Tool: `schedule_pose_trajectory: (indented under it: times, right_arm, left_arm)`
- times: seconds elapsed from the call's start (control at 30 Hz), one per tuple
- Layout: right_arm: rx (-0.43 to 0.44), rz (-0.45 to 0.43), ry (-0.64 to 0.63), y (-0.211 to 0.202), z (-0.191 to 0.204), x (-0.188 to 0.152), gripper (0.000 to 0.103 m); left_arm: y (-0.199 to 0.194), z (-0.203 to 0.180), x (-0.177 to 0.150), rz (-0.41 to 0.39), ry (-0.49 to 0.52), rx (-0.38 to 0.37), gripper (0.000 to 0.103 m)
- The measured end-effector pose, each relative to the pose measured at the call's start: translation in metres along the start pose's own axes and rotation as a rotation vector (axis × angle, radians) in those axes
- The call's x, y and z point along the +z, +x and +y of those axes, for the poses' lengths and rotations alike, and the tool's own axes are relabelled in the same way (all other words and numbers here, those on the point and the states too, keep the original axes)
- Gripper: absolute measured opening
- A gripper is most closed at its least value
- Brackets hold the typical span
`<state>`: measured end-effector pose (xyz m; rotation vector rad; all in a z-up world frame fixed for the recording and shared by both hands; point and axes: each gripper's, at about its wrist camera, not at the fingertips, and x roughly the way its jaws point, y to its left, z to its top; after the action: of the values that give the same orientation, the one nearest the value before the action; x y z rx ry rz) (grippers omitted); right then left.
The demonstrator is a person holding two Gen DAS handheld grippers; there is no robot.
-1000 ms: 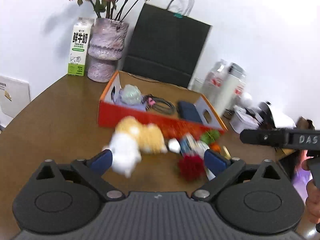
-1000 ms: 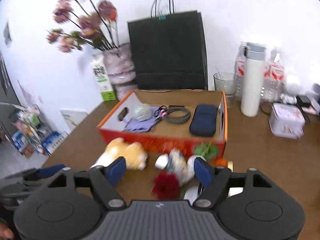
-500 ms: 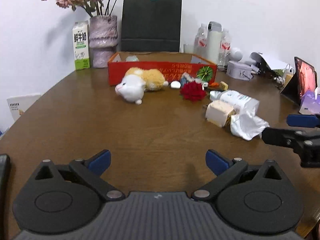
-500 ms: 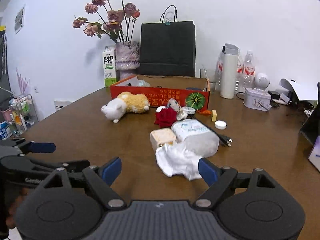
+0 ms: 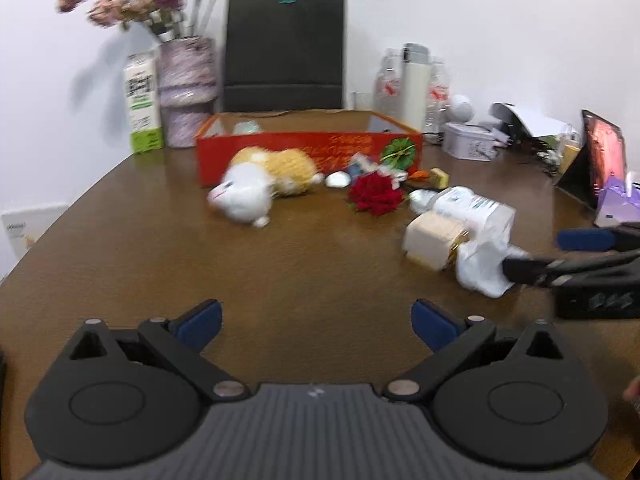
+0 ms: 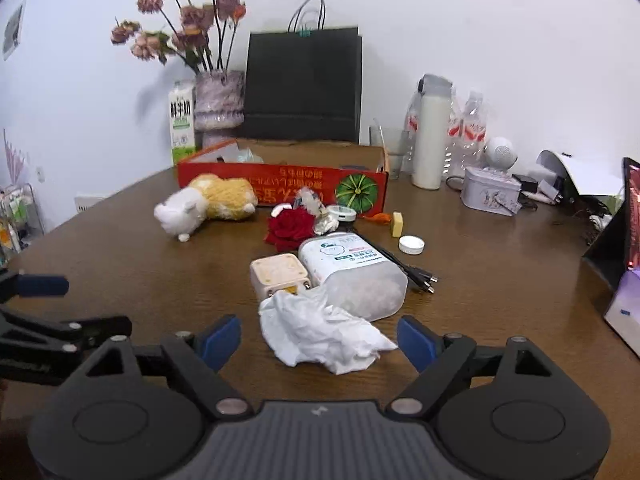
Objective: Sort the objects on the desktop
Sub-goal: 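Move both open tools back toward the remaining objects, then grasp the beige cube charger with the left tool while the right tool grasps the white tissue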
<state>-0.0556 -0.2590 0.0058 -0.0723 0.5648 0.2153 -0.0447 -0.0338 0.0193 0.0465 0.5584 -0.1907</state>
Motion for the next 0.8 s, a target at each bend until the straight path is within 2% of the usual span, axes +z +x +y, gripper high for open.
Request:
schedule_pose_trajectory:
  times: [0.1, 0.13, 0.23, 0.27, 0.33, 0.43, 0.53, 0.57, 0.67, 0.73, 0.8]
  right_arm:
    - [0.019, 0.088, 0.032, 0.027, -0.008, 0.001, 0.063]
    - [0.020, 0.116, 0.058, 0.034, -0.012, 0.000, 0.049]
    - [0.020, 0.121, 0.106, 0.040, -0.022, 0.000, 0.023]
    - [0.025, 0.121, 0.116, 0.038, -0.026, 0.000, 0.019]
    - [0.023, 0.115, 0.136, 0.032, -0.036, -0.003, 0.019]
    - [-0.002, 0.099, 0.187, 0.023, -0.055, -0.013, 0.018]
    - [0.060, 0.082, 0.234, 0.022, -0.069, -0.018, 0.018]
    - [0.078, 0.083, 0.236, 0.024, -0.070, -0.017, 0.018]
    - [0.092, 0.083, 0.200, 0.028, -0.066, -0.015, 0.019]
    - [0.103, 0.080, 0.200, 0.027, -0.065, -0.016, 0.019]
    - [0.112, 0.078, 0.207, 0.026, -0.065, -0.017, 0.020]
  left_arm:
    - [0.013, -0.016, 0.019, -0.051, 0.052, -0.041, 0.103]
    - [0.018, -0.025, 0.027, -0.083, 0.084, -0.048, 0.103]
    - [0.036, -0.046, 0.045, -0.126, 0.152, -0.092, 0.103]
    - [0.044, -0.053, 0.050, -0.113, 0.163, -0.107, 0.103]
    - [0.061, -0.064, 0.055, -0.053, 0.162, -0.124, 0.103]
    - [0.082, -0.070, 0.051, 0.040, 0.100, -0.105, 0.103]
    - [0.097, -0.070, 0.045, 0.109, -0.041, -0.106, 0.103]
    - [0.102, -0.072, 0.045, 0.127, -0.055, -0.108, 0.101]
    - [0.112, -0.076, 0.041, 0.141, -0.042, -0.033, 0.092]
    - [0.108, -0.071, 0.040, 0.145, -0.042, -0.027, 0.085]
    - [0.098, -0.062, 0.038, 0.159, -0.046, -0.022, 0.083]
